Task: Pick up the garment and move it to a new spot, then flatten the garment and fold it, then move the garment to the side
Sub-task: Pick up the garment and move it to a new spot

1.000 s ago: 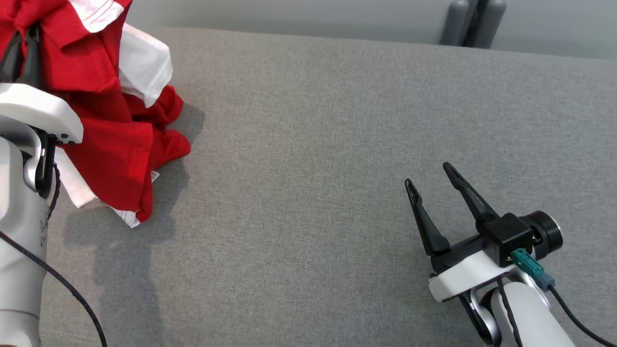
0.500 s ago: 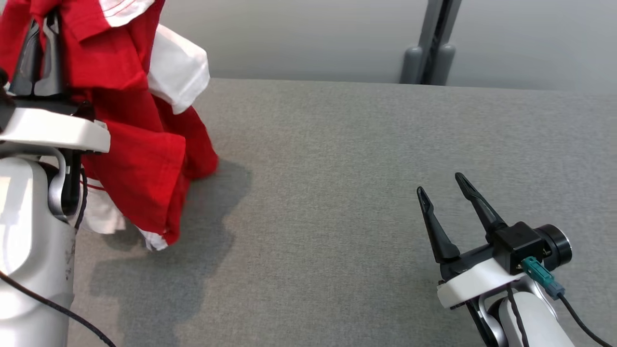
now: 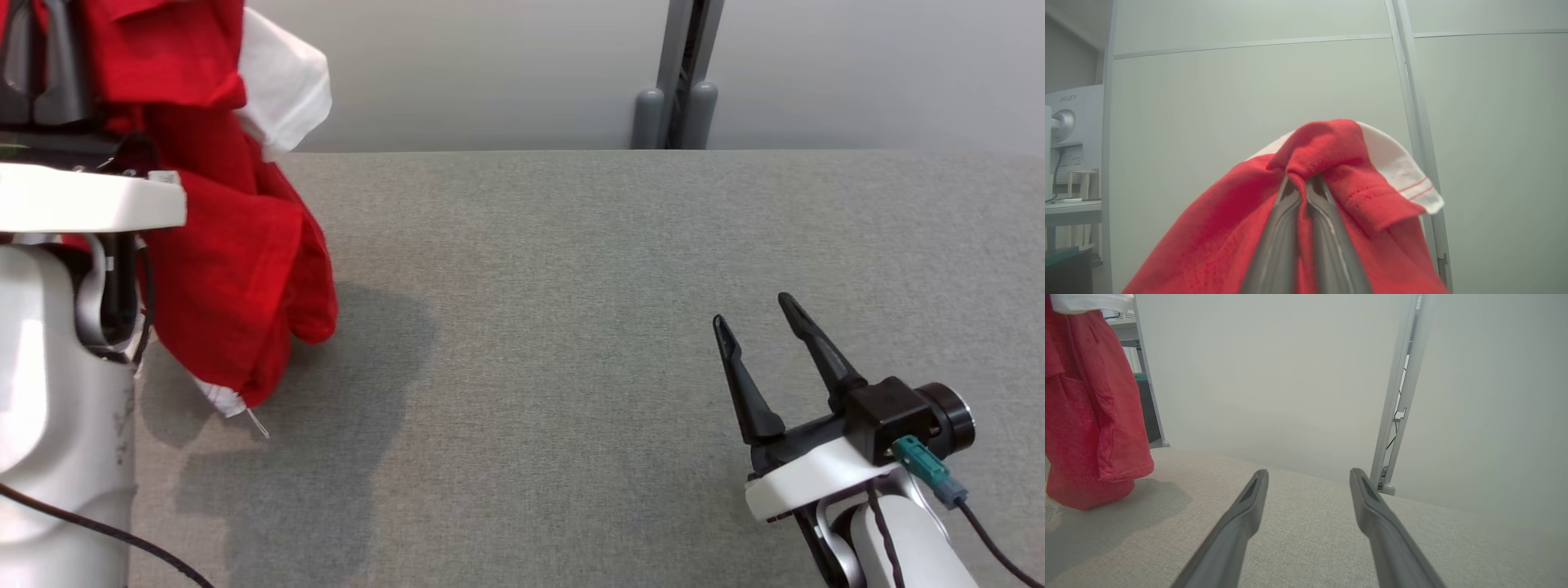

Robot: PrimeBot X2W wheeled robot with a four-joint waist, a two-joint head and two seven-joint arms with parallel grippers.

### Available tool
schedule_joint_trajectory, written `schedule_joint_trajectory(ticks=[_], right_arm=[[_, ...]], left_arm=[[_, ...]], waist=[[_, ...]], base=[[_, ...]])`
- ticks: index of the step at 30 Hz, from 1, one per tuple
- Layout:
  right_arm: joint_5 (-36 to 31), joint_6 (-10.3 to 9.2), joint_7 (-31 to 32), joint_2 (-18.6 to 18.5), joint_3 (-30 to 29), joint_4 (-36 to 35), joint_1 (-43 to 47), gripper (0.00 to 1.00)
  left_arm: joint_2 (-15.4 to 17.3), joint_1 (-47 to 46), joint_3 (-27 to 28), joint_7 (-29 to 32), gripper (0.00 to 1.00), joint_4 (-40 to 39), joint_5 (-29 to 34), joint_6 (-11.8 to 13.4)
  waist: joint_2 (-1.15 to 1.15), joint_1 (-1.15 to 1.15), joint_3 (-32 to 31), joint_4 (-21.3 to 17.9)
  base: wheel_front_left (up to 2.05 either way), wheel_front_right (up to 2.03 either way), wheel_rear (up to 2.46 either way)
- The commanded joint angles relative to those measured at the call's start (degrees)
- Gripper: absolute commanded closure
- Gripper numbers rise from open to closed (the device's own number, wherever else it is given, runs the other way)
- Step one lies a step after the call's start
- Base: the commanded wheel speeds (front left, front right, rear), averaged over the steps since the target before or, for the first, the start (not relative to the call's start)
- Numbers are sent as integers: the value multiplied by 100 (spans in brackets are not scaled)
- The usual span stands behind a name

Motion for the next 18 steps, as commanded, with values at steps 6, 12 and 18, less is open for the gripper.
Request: schedule_joint_trajectory(ticks=[6, 12, 18], right_arm=[[40, 1, -29, -26, -163, -74, -118, 0], [11, 1, -29, -25, -337, -145, -172, 0], [87, 1, -29, -23, -693, -439, -293, 0]], left_arm=[[-351, -284, -341, -11, 100, -313, 29, -150], [-734, -454, -803, 1, 100, -285, -88, -240], [-988, -407, -1339, -3, 100, -43, -265, -119]], waist=[[0, 0, 28, -318], [0, 0, 39, -732], [0, 0, 219, -1312]], base=[[0, 0, 0], [0, 0, 0], [0, 0, 0]])
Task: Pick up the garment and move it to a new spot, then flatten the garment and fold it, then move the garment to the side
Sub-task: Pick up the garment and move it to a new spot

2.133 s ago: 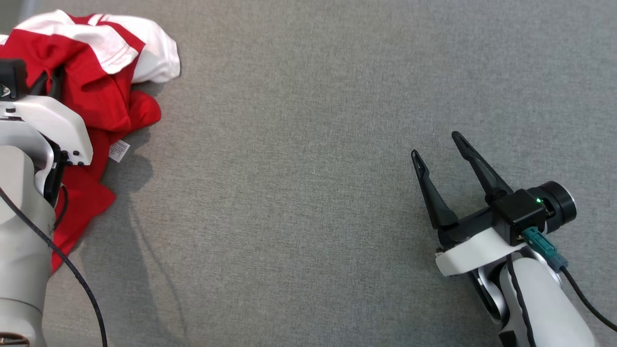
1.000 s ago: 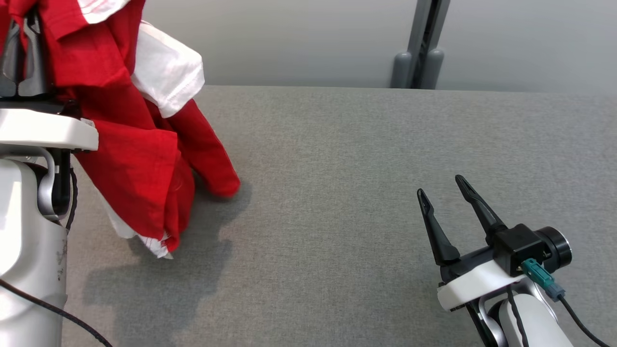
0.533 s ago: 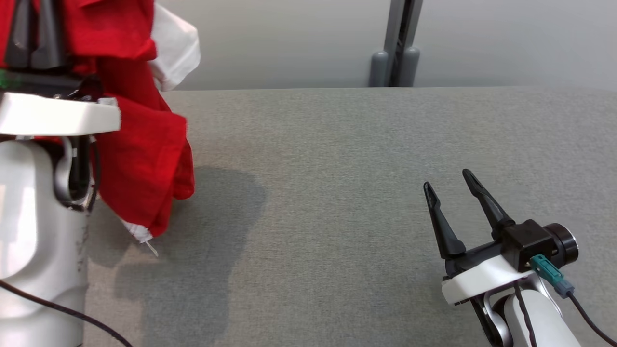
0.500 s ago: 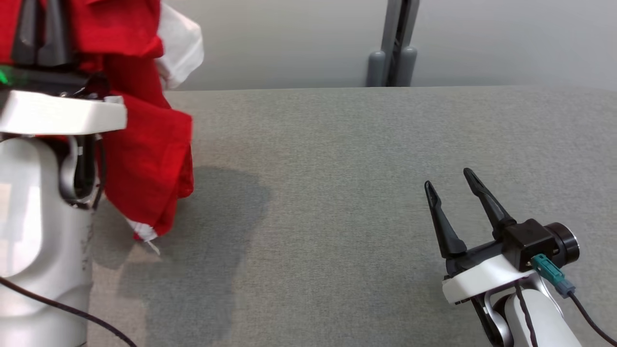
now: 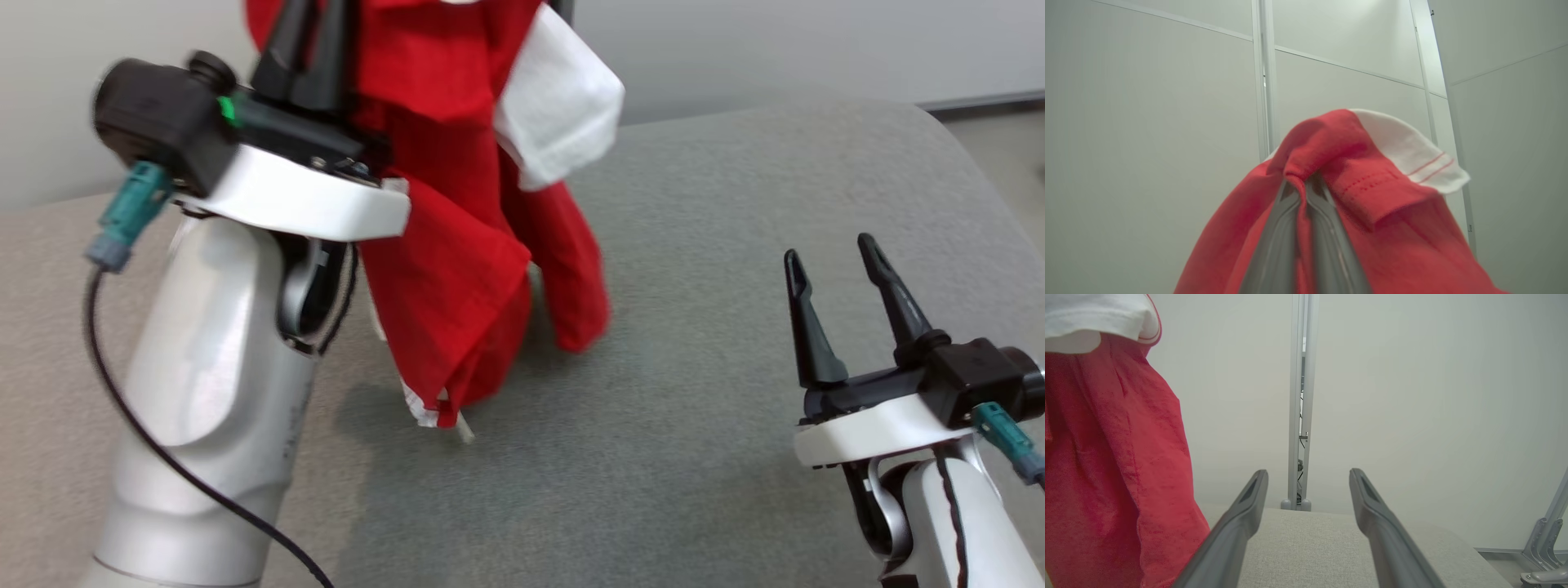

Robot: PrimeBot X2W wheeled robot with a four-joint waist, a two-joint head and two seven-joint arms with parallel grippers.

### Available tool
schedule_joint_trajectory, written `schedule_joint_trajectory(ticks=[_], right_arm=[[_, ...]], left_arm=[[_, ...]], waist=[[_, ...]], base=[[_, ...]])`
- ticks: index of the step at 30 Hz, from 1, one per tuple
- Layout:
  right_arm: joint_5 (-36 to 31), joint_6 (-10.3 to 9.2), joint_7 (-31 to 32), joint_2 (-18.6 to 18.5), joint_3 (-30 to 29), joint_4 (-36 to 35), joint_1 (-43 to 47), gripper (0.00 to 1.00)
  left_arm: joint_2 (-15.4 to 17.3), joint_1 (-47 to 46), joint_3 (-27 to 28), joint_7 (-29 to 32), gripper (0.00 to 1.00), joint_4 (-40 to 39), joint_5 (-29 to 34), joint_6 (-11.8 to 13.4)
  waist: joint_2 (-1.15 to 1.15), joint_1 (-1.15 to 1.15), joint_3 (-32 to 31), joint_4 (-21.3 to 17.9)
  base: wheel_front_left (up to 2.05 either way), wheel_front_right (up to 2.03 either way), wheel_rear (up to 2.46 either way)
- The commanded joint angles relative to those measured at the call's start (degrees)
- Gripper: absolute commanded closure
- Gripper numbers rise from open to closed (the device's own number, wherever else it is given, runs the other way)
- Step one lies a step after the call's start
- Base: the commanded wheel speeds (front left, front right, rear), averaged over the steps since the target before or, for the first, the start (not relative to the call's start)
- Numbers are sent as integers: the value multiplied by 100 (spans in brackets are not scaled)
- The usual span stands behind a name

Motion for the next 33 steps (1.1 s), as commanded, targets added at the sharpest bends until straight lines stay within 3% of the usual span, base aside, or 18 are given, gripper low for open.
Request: schedule_joint_trajectory(ticks=[1, 7, 10, 16, 17, 18, 19, 27, 33], right_arm=[[15, 1, -29, -20, -72, -71, -74, 0], [78, 1, -29, -19, -144, -181, -166, 0], [181, 1, -29, -21, -95, -225, -214, 0], [238, 1, -29, -20, -32, -177, -227, 0], [244, 1, -29, -20, -26, -166, -230, 0], [243, 1, -29, -21, -21, -153, -234, 0], [239, 1, -29, -20, -3, -140, -240, 0], [51, 0, -29, -27, -56, -256, -186, 0], [-161, 0, -29, -28, -67, -272, -27, 0]], left_arm=[[-5, 36, -138, -4, 100, 153, -27, 82], [-33, 201, -613, -9, 100, 897, 302, 267], [-44, 457, -916, -10, 100, 1721, 606, 386], [-46, 747, -1285, -10, 100, 2426, 756, 457], [-48, 790, -1351, -9, 95, 2535, 744, 484], [-48, 800, -1375, -10, 52, 2593, 747, 578], [-46, 823, -1412, -9, 0, 2672, 649, 576], [-52, 949, -1383, -10, 0, 2069, 445, 773], [-44, 1325, -1036, -7, 0, 1337, 597, 727]], waist=[[0, 0, 160, -312], [0, 0, 408, -718], [0, 0, 662, -1081], [0, 0, 814, -1302], [0, 0, 820, -1313], [0, 0, 823, -1317], [0, 0, 818, -1315], [0, 0, 604, -846], [0, 0, 294, -262]], base=[[0, 0, 0], [0, 0, 0], [0, 0, 0], [0, 0, 0], [0, 0, 0], [0, 0, 0], [0, 0, 0], [0, 0, 0], [0, 0, 0]])
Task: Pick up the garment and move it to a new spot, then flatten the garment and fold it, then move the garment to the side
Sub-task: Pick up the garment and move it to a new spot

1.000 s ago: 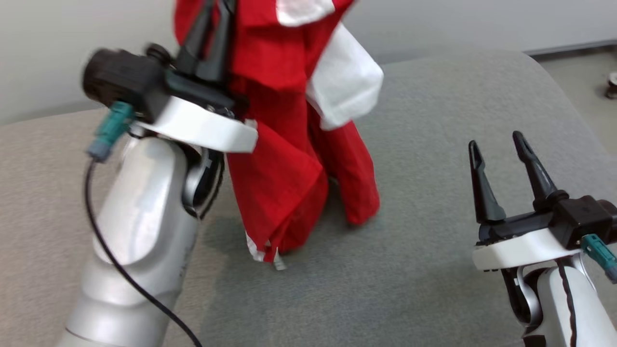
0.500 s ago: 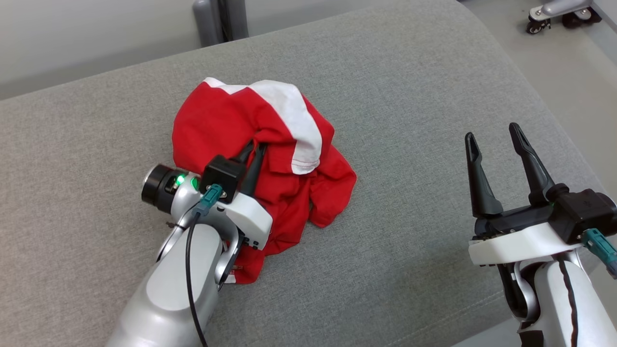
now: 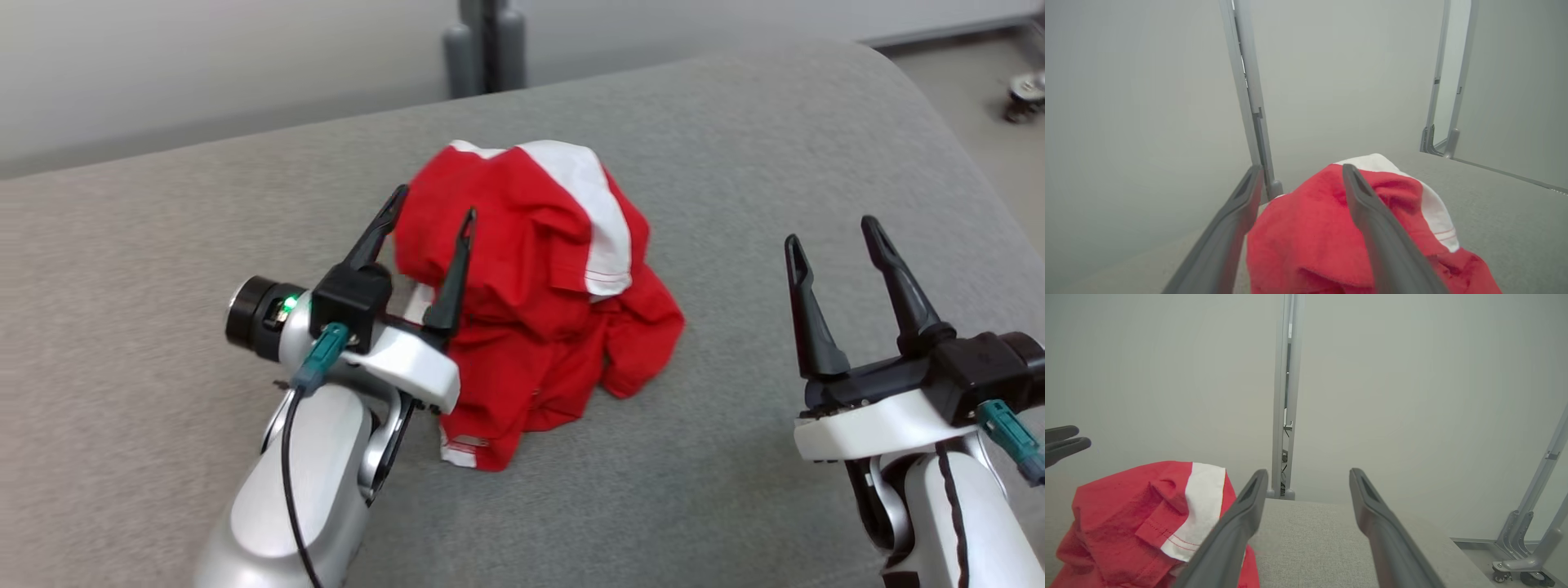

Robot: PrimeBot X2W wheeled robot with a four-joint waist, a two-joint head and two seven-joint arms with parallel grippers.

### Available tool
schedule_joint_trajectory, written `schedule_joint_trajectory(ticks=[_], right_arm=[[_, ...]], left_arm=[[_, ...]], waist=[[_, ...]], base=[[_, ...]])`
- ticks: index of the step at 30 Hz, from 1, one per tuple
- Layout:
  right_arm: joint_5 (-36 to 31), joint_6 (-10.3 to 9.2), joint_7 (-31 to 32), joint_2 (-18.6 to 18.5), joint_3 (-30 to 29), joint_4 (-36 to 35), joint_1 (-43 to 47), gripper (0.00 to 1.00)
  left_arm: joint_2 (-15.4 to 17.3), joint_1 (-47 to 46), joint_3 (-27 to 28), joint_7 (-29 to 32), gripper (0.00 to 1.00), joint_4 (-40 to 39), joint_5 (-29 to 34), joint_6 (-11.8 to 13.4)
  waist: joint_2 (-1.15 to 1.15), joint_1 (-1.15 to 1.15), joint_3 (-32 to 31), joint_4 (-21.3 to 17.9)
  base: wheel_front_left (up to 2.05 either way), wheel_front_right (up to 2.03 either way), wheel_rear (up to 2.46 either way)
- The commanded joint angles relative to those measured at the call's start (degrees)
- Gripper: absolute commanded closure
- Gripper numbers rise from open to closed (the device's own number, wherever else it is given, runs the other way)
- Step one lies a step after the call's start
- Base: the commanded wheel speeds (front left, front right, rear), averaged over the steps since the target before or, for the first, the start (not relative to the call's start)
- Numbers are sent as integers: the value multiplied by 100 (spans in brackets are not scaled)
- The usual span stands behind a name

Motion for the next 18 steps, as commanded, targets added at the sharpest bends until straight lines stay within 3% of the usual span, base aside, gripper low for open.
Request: schedule_joint_trajectory(ticks=[1, 9, 18], right_arm=[[-71, -1, -29, -30, 6, 9, 74, 0], [-236, -1, -30, -50, 81, -46, 393, 0], [-214, -1, -30, -63, 29, -71, 679, 0]], left_arm=[[38, 165, 99, -1, 0, -121, 65, -9], [107, 1316, 643, -1, 0, -958, 297, -27], [28, 2333, 1229, -1, 0, -1509, 107, 115]], waist=[[0, 0, -245, 343], [0, 0, -523, 886], [0, 0, -669, 1070]], base=[[0, 0, 0], [0, 0, 0], [0, 0, 0]])
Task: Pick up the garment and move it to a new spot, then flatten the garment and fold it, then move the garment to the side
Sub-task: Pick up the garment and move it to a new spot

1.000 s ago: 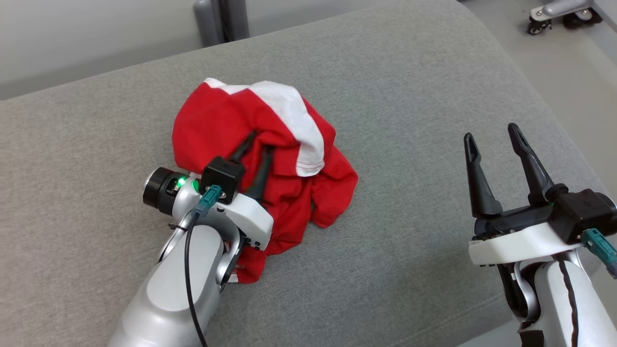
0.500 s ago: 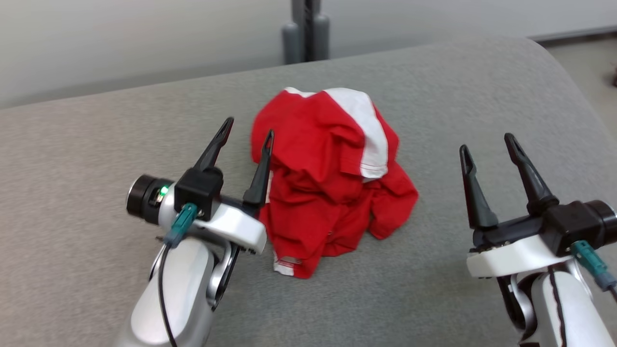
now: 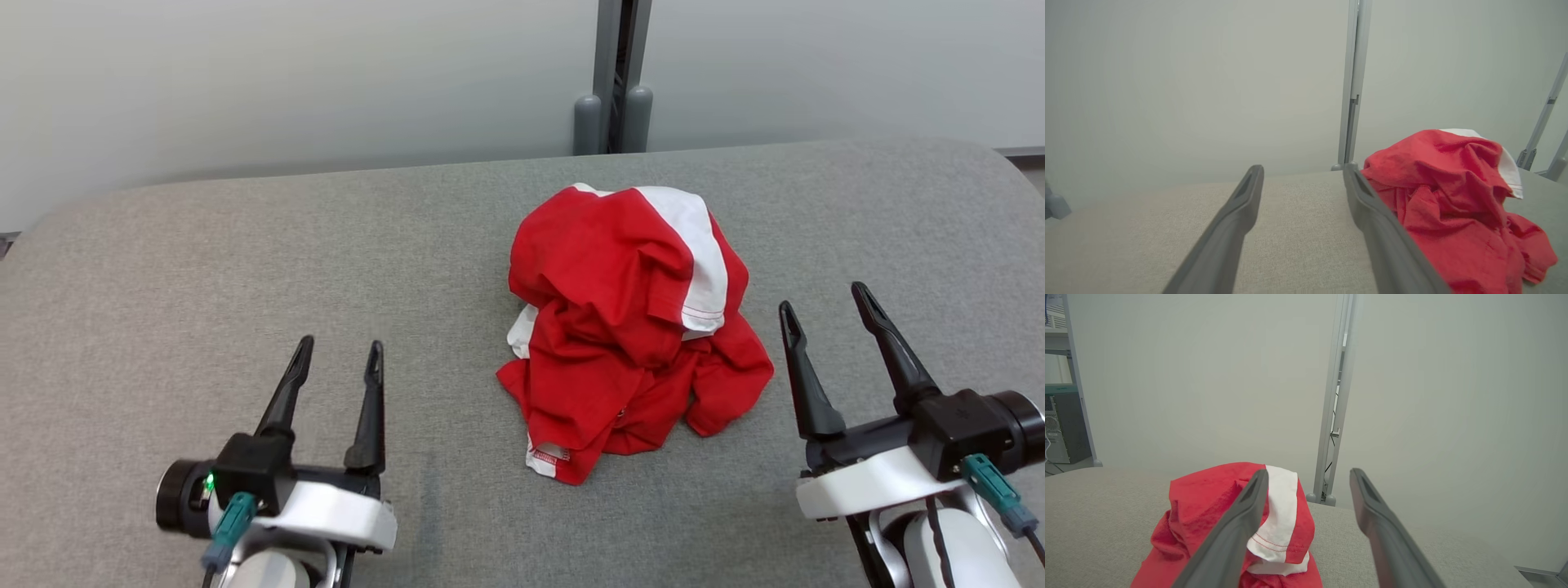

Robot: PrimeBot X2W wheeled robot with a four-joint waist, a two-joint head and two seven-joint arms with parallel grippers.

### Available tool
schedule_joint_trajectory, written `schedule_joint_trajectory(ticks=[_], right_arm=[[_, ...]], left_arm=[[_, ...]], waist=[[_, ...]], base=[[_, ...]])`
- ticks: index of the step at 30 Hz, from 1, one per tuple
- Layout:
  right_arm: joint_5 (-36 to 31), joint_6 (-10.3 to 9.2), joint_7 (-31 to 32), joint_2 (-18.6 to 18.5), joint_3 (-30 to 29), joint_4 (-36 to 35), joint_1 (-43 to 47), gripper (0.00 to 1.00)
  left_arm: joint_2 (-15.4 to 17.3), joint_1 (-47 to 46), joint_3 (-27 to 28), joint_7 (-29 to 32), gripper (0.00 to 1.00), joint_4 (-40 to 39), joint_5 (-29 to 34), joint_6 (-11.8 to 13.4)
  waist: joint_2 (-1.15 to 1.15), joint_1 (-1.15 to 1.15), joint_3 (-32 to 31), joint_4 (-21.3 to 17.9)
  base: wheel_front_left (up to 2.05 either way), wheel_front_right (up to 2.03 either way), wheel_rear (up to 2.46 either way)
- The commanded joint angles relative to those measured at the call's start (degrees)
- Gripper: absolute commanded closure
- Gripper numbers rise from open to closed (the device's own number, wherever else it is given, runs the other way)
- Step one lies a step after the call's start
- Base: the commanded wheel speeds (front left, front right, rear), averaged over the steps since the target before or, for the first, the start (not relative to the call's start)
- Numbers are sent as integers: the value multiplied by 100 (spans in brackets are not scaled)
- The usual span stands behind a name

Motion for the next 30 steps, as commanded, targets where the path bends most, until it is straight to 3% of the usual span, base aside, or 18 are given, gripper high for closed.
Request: schedule_joint_trajectory(ticks=[1, 8, 16, 30], right_arm=[[42, -1, -30, -20, -43, -23, 80, 0], [39, -1, -30, -3, -37, 33, 132, 0], [68, -1, -30, 4, 96, 71, -103, 0], [216, -1, -30, 10, 469, -6, -417, 0]], left_arm=[[3, 130, 74, -1, 0, -111, -20, 67], [5, 287, -137, -1, 0, -310, -209, 144], [3, -156, -506, 0, 0, -27, -332, -235], [83, -2347, -824, 31, 0, 2061, 40, -693]], waist=[[0, 0, -44, 48], [0, 0, -60, 132], [0, 0, 268, -232], [0, 0, 921, -1285]], base=[[0, 0, 0], [0, 0, 0], [0, 0, 0], [0, 0, 0]])
